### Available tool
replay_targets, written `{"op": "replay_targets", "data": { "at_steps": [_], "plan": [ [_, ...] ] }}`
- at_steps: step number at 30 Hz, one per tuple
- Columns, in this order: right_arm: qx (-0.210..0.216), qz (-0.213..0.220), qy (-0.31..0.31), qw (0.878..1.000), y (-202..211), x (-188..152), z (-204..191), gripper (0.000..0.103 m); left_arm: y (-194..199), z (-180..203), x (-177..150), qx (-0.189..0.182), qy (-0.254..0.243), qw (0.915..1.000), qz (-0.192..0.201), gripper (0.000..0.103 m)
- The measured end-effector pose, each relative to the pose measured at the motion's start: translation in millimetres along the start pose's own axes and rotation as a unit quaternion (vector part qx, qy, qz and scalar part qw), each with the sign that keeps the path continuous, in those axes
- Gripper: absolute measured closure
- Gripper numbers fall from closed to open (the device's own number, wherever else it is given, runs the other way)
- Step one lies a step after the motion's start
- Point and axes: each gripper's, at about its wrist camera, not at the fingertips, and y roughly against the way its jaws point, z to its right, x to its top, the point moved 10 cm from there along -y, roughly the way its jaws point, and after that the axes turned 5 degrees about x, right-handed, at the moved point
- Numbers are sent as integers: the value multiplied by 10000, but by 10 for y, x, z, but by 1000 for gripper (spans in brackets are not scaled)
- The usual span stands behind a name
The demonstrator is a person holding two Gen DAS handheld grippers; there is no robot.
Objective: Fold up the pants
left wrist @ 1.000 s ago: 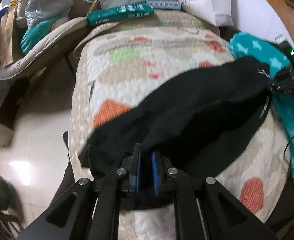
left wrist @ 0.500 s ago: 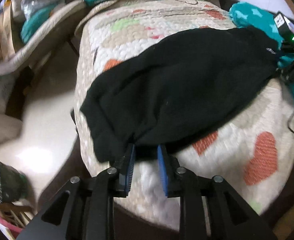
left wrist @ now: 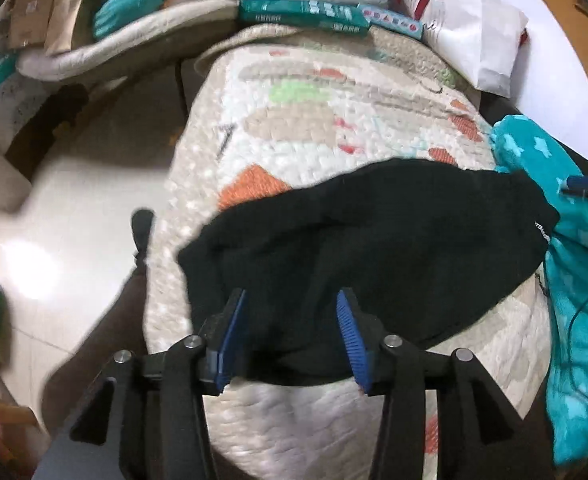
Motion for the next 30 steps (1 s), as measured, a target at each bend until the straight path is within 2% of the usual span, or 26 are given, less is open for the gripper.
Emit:
{"op": "replay_targets", "data": {
  "at_steps": [2, 3, 5, 7, 9, 11, 14, 17, 20, 22, 24, 27, 28, 29, 30],
  "plan": [
    [222, 252, -709, 9969, 34, 116, 153, 12, -66, -38, -39, -93, 264, 9996, -40, 58],
    [225, 274, -705, 9969, 27, 150, 117, 12, -66, -114, -59, -232, 564, 9981, -3, 58],
    [230, 162, -265, 9993, -91, 188, -165, 12, -39, -244, -68, -446, 1058, 9934, 39, 55],
    [330, -17, 208, 9992, -260, 190, -532, 12, -42, -412, -102, -726, 1732, 9822, 56, 50],
    [644, -201, 786, 9946, -480, 151, -1124, 12, -63, -512, -165, -913, 2193, 9714, 30, 49],
    [1078, -387, 1274, 9852, -716, 107, -1723, 12, -87, -520, -209, -964, 2333, 9676, -3, 49],
    [1851, -616, 1767, 9647, -1027, 75, -2592, 13, -160, -487, -298, -977, 2489, 9635, -91, 49],
    [2354, -667, 2092, 9468, -1216, 89, -3275, 13, -266, -481, -375, -951, 2564, 9618, -130, 47],
    [2703, -889, 2579, 9233, -1428, 11, -3926, 15, -294, -465, -375, -949, 2489, 9639, 3, 39],
    [2632, -1087, 3039, 9092, -1594, -102, -4208, 17, -291, -467, -388, -904, 2439, 9655, 98, 39],
    [2371, -1289, 3455, 8988, -1799, -195, -4399, 19, -276, -518, -442, -789, 2432, 9667, 135, 39],
    [2046, -1700, 3842, 8841, -2107, -349, -4522, 20, -288, -631, -540, -792, 2696, 9597, 38, 38],
    [1954, -1821, 3949, 8790, -2179, -424, -4543, 25, -309, -659, -556, -807, 2772, 9574, 2, 38],
    [1904, -1912, 4033, 8744, -2218, -492, -4540, 39, -319, -676, -559, -803, 2809, 9564, 8, 38],
    [1788, -1924, 4159, 8707, -2245, -537, -4525, 47, -316, -665, -554, -782, 2791, 9571, 21, 38]
  ]
}}
